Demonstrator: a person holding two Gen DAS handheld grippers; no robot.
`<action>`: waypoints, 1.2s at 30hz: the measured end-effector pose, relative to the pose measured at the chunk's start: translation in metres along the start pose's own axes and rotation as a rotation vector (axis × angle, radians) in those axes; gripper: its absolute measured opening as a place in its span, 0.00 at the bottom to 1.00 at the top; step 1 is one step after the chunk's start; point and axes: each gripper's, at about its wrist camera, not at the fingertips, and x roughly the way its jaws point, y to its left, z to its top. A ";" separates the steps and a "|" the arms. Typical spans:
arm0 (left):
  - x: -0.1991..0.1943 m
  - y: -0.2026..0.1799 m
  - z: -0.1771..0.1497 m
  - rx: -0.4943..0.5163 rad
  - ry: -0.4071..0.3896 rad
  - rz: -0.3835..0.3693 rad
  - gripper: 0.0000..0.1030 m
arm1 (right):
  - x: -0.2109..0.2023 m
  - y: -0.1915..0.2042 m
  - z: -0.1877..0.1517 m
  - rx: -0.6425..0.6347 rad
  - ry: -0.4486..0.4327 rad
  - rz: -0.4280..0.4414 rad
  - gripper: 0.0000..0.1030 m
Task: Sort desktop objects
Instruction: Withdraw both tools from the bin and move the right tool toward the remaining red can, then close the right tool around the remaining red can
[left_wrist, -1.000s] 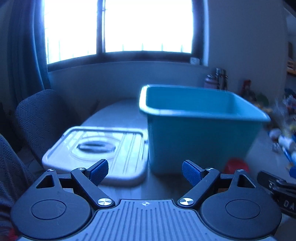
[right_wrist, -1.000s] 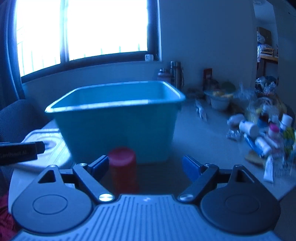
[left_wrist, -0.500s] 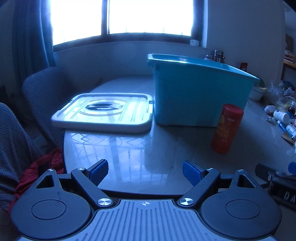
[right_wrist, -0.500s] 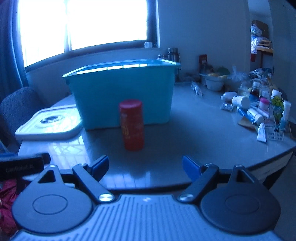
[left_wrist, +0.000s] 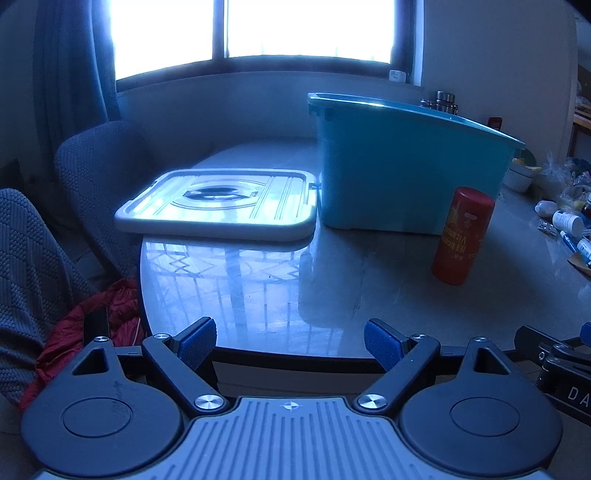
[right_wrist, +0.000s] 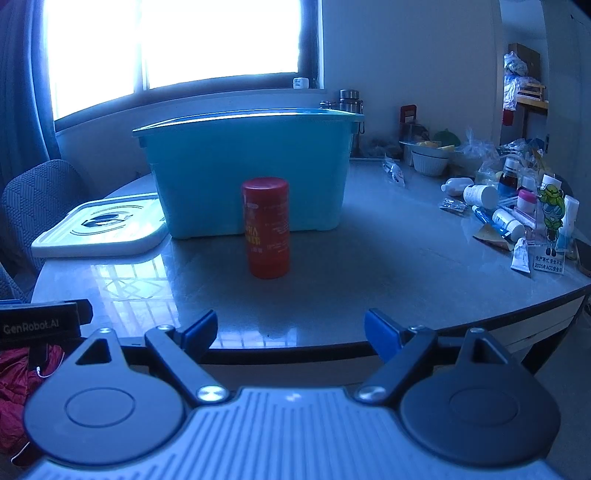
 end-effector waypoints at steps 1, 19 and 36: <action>0.000 0.000 -0.001 0.000 0.003 -0.002 0.86 | 0.000 0.001 0.000 -0.004 0.002 0.001 0.84; 0.032 0.005 0.013 -0.007 0.010 0.001 0.86 | 0.041 0.018 0.016 -0.012 -0.002 0.016 0.84; 0.073 0.012 0.037 -0.006 0.012 0.002 0.86 | 0.094 0.026 0.030 0.014 0.015 0.012 0.84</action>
